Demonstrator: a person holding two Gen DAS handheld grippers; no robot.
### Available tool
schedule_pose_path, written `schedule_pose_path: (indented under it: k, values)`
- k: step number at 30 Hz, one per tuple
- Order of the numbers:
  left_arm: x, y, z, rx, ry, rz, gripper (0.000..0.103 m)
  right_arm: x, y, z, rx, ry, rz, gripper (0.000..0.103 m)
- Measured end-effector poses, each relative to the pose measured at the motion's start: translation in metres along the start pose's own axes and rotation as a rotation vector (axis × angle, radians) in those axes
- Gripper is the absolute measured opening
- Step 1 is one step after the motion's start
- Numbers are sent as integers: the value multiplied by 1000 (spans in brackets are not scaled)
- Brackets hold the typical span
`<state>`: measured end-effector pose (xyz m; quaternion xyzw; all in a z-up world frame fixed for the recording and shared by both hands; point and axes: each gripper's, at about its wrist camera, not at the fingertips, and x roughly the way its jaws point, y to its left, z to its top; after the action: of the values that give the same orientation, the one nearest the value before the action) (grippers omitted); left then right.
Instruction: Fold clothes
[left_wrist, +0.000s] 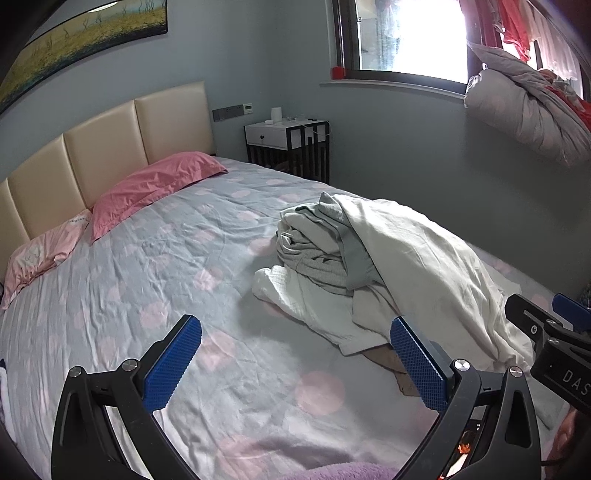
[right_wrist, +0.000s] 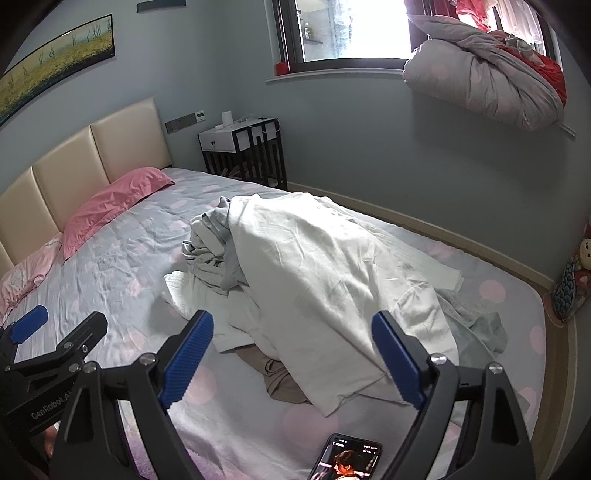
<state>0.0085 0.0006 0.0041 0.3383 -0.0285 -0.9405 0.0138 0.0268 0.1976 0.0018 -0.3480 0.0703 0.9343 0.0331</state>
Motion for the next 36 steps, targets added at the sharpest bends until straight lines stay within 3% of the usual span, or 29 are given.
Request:
schedule_pose_path:
  k: [18,36]
  values:
    - [1,-3,-2,26,12,4,103,6,8,-4,-44,39,8,85]
    - [5,13,-12,10,42,27,103,11,14,-9,-57,59,12,76]
